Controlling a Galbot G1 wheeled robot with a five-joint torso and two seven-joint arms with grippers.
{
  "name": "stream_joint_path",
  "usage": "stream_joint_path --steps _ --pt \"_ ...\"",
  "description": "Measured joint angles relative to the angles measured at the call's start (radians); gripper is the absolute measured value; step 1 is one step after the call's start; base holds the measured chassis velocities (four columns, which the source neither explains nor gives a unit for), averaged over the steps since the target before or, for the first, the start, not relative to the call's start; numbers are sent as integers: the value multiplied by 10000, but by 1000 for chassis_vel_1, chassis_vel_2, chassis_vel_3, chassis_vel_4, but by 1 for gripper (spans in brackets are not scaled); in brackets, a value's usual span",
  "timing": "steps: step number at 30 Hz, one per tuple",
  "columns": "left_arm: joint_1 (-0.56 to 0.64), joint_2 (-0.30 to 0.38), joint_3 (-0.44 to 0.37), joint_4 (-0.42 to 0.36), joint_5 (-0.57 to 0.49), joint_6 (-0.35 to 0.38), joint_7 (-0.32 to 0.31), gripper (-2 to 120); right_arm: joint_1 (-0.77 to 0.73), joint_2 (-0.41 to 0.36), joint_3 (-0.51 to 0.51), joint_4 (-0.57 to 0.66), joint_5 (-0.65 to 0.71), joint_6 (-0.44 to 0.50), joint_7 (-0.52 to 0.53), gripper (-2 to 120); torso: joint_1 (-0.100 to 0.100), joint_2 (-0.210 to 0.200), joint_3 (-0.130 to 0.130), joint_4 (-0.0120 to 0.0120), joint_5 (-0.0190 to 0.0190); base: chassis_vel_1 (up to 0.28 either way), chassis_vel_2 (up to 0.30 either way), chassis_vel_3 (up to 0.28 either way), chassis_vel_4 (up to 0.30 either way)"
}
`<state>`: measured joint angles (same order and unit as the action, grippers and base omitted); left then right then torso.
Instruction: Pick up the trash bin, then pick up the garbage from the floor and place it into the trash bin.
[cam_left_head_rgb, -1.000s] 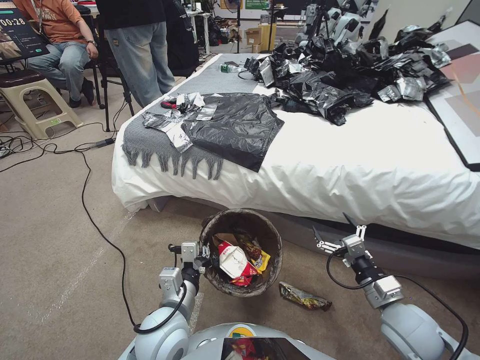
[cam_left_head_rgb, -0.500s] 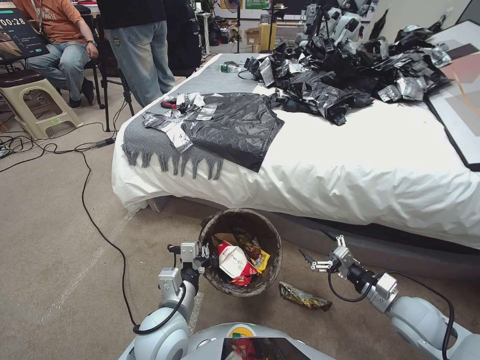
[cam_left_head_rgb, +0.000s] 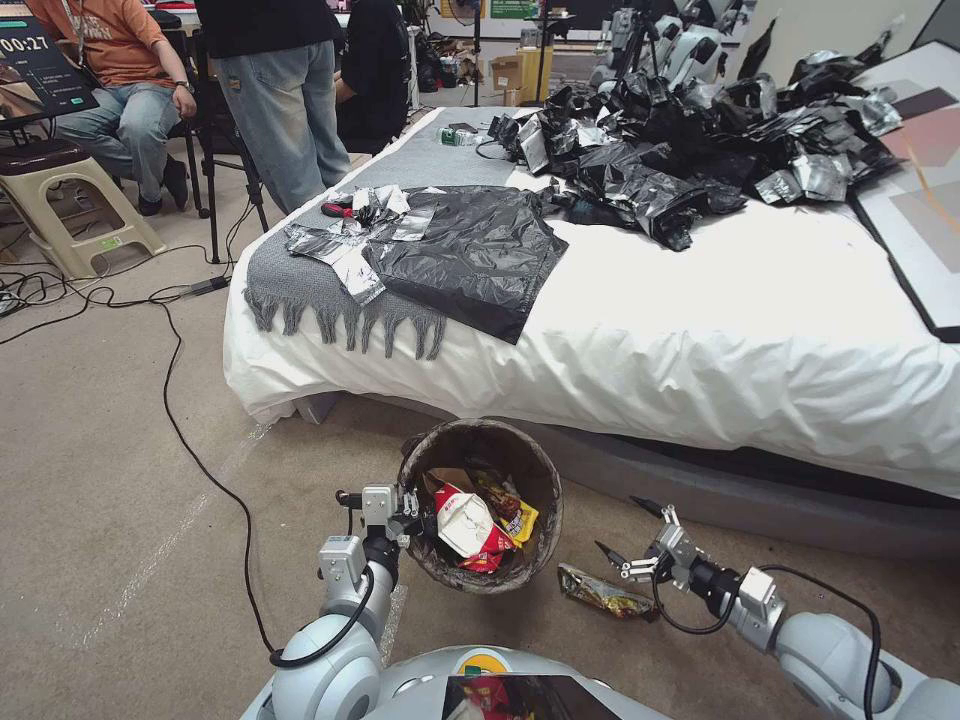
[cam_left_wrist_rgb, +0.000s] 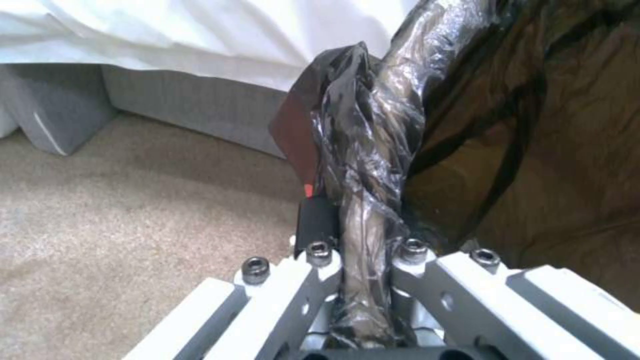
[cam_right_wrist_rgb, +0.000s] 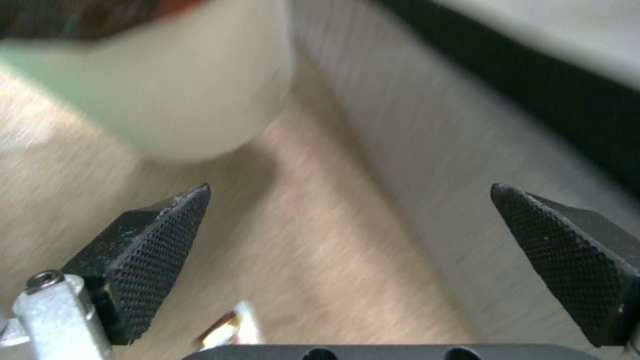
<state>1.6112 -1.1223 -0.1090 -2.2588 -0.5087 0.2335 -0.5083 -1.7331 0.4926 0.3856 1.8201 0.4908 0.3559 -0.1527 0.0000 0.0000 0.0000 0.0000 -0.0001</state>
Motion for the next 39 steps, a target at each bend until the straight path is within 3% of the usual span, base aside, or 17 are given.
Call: stream_joint_path --steps 8,18,39 --pt "-9 -44 21 75 44 0 0 2 179 111 -488 -265 -133 -102 -54 100 0 0 0 -4 1 0 0 0 0" --pt "-15 -92 7 107 78 -20 6 2 1509 912 -2218 -1638 -683 -83 -280 100 0 0 0 2 -2 0 0 0 0" --pt "-22 -154 35 149 102 -68 30 2 2401 2646 -3316 -3566 -1394 140 -452 100 0 0 0 0 1 0 0 0 0"
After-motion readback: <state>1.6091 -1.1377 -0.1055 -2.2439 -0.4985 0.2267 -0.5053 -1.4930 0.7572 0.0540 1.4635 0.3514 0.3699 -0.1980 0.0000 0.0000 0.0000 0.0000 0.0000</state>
